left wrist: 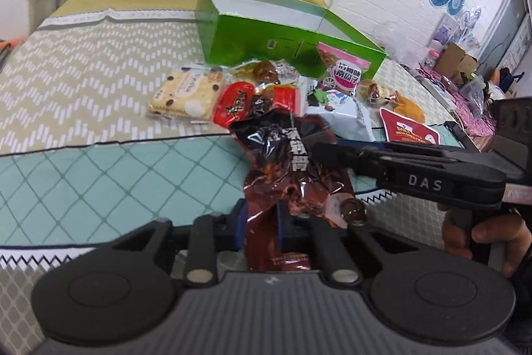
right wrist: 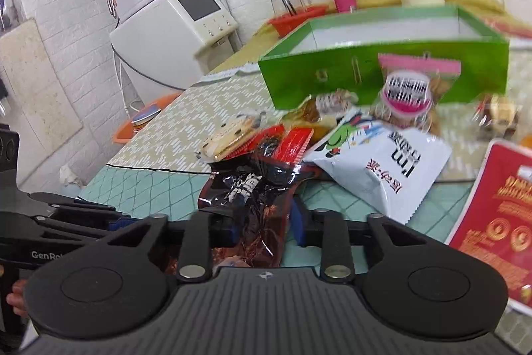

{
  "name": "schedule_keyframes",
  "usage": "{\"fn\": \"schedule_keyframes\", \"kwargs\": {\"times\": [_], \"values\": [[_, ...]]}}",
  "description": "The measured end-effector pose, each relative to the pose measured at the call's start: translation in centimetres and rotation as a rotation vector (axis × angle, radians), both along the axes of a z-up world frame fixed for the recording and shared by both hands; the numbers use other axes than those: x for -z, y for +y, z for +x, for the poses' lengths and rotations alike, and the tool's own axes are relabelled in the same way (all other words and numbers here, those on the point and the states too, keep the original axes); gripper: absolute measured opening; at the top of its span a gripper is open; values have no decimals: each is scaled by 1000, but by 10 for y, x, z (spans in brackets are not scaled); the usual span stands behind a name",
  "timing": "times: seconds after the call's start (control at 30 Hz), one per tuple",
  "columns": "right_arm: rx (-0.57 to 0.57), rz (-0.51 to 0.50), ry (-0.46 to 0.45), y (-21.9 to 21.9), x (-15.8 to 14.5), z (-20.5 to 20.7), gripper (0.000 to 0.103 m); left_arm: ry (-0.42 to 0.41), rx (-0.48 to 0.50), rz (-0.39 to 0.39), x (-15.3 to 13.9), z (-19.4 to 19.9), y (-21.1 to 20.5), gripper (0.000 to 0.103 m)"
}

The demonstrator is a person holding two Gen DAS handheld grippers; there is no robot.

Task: Organize snacks
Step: 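Grasp the brown braised-meat pouch with both grippers together, then lift the brown pouch into the green box and release it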

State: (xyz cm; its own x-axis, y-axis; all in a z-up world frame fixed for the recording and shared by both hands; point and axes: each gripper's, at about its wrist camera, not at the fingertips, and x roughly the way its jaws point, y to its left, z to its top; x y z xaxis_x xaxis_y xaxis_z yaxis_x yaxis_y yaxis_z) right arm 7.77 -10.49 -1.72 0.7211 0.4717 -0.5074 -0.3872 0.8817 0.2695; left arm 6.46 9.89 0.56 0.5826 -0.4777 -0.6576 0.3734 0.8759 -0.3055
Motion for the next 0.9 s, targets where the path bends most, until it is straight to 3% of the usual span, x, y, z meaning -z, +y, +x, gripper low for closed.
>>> {"fn": "schedule_keyframes", "kwargs": {"times": [0.23,0.47,0.9], "values": [[-1,34,-37,-11,-11,-8,16,19,-26,-81,-4,-7,4,6],[-4,65,-140,-20,-41,-10,16,-82,-17,-98,-40,-8,-2,6],[44,55,-285,-50,-105,66,16,-213,-15,-170,-93,78,-31,6]]}}
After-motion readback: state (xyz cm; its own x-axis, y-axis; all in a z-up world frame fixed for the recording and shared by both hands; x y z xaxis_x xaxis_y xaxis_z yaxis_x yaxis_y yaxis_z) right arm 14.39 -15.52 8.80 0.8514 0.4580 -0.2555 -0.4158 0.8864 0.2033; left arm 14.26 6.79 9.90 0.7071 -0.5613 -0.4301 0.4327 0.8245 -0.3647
